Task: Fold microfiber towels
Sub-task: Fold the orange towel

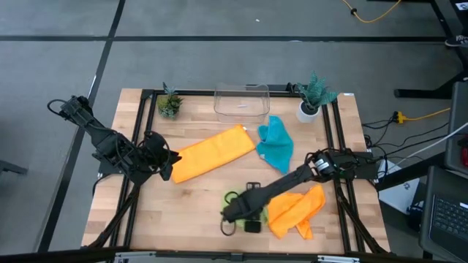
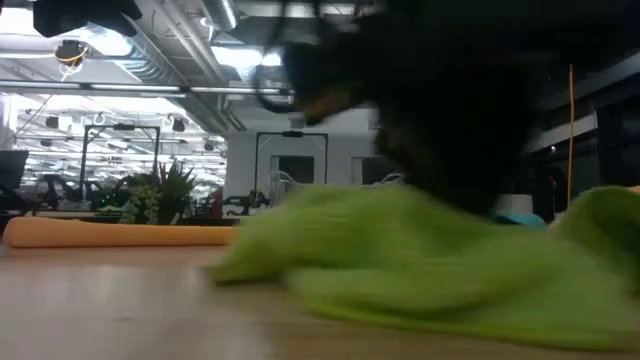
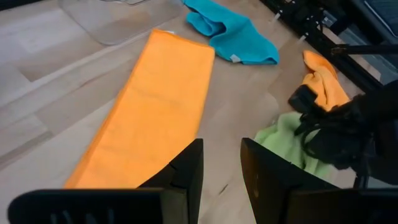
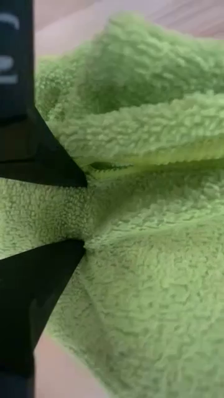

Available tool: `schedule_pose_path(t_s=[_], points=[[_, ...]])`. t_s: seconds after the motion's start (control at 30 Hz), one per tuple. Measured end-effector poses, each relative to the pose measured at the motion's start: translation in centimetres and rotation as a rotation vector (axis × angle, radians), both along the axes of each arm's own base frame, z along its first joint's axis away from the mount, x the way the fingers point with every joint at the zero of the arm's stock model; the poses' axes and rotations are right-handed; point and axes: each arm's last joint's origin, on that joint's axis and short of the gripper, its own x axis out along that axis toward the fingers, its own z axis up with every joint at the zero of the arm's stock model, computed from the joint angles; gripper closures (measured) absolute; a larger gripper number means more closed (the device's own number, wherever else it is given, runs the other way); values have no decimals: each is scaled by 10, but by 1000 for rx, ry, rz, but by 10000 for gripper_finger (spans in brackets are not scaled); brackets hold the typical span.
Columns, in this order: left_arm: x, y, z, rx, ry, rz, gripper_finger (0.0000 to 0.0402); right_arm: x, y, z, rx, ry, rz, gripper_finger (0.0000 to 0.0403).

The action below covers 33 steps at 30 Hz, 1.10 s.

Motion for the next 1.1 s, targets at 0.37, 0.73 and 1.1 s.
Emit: schedule_pose_path(t_s=[0.37, 0.73, 1.1], points=[[2, -2, 0, -32, 2, -16, 302, -60, 11, -12, -194, 342, 91, 245], [2, -3, 0, -34, 0, -21, 302, -85, -4, 45, -297, 53, -110, 245], [2, -4, 0, -45, 8, -37, 302, -33, -47, 88, 62, -624, -279, 245]])
